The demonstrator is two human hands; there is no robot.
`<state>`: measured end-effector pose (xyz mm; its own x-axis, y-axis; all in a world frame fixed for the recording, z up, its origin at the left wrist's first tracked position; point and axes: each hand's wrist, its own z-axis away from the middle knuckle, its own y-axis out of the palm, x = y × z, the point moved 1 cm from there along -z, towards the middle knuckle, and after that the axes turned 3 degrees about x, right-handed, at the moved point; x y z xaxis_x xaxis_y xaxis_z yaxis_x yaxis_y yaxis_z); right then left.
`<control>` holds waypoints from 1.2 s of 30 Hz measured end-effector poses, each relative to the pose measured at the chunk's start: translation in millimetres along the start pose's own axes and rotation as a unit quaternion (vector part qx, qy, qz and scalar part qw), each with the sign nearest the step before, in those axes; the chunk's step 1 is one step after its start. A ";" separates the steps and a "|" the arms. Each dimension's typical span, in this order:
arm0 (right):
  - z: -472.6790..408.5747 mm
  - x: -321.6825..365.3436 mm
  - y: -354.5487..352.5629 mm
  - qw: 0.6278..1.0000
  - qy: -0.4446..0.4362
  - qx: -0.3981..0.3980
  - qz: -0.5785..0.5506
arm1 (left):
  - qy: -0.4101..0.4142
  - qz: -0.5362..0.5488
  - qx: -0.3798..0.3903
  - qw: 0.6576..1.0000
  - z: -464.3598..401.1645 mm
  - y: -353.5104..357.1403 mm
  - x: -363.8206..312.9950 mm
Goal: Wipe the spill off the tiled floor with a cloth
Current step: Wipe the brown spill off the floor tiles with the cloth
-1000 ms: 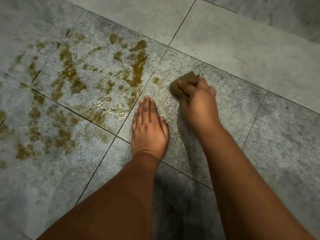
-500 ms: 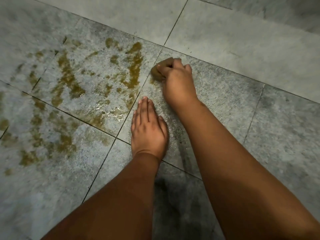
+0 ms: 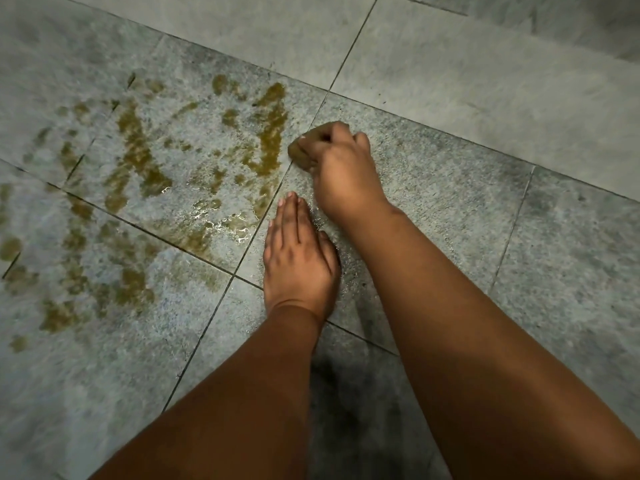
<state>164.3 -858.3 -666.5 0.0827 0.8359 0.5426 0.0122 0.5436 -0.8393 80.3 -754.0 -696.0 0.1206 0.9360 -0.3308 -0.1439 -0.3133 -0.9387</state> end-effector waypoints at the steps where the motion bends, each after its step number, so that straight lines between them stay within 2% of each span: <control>1: 2.4 -3.9 -3.2 1.000 -0.014 0.021 0.011 | 0.001 -0.004 -0.004 1.000 -0.7 -0.4 0.4; 5: 44.7 -30.5 -19.7 0.993 -0.061 0.092 0.034 | -0.002 -0.003 -0.007 1.000 -0.8 1.3 1.2; 8: 64.5 -37.8 -16.4 0.998 -0.039 0.044 0.009 | 0.001 -0.009 -0.006 1.000 -0.4 0.4 1.0; 12: 28.3 -17.9 3.7 1.000 -0.018 -0.021 0.014 | 0.002 -0.006 -0.007 1.000 -1.1 1.4 0.2; 16: 12.0 -6.1 4.8 1.000 0.011 -0.012 0.016 | 0.001 -0.002 -0.004 1.000 -1.5 1.3 1.2; 20: 69.2 -8.1 -6.4 1.000 0.020 0.000 0.010 | 0.000 -0.001 -0.006 1.000 -2.3 1.0 1.7; 23: 113.0 -15.0 -10.4 0.999 0.028 -0.024 -0.011 | -0.002 0.000 0.001 1.000 -2.0 0.1 0.2; 31: 12.5 -27.6 3.0 0.998 0.022 -0.058 0.028 | 0.006 -0.008 0.002 1.000 -1.6 -1.1 1.0; 36: 45.6 -21.6 3.4 0.999 0.024 -0.028 0.016 | -0.001 0.008 0.000 1.000 -1.0 -1.2 0.5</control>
<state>117.1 -871.1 -679.5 0.1314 0.8478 0.5138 0.0640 0.5099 -0.8578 81.5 -753.4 -695.2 0.1170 0.9313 -0.3449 -0.1454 -0.3274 -0.9336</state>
